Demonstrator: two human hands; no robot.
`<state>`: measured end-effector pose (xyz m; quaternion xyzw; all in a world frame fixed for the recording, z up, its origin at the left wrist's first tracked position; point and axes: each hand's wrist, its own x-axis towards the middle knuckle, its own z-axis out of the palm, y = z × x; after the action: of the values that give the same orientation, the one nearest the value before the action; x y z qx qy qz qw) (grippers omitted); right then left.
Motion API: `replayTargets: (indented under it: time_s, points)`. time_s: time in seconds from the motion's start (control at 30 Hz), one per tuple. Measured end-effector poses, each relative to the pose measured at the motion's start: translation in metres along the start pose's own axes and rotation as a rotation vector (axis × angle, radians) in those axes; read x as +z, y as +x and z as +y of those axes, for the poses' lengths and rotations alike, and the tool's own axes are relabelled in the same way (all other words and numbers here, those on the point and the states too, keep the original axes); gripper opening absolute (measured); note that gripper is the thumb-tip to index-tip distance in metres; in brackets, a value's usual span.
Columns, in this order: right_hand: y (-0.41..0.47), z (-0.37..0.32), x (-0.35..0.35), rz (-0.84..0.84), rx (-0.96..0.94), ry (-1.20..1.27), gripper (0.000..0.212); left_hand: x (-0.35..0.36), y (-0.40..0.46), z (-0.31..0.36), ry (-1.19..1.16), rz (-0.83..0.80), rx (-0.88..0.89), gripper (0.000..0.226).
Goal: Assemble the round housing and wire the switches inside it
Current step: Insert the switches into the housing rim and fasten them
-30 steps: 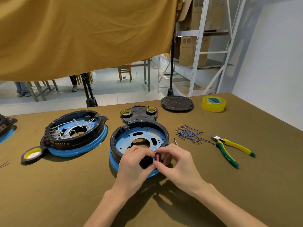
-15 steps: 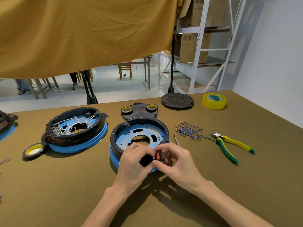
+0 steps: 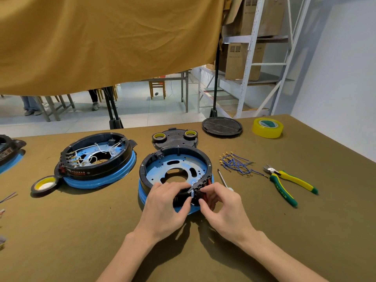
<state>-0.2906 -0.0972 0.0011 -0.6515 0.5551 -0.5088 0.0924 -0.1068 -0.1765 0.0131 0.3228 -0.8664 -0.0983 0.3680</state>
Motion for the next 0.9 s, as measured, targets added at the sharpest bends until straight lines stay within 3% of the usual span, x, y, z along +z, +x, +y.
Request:
replayTargets:
  time_s: [0.2,0.67,0.9]
  points:
    - [0.0,-0.005,-0.002,-0.033,-0.094,-0.083,0.024,-0.001,0.003,0.003,-0.027,-0.009,-0.041,0.042]
    - [0.0,-0.003,0.002,-0.059,-0.077,-0.206,0.034,0.001,0.011,0.008,-0.009,-0.02,-0.16,0.058]
    - [0.003,-0.004,0.009,-0.123,-0.102,-0.262,0.032,-0.003,0.012,0.014,-0.008,-0.033,-0.171,0.038]
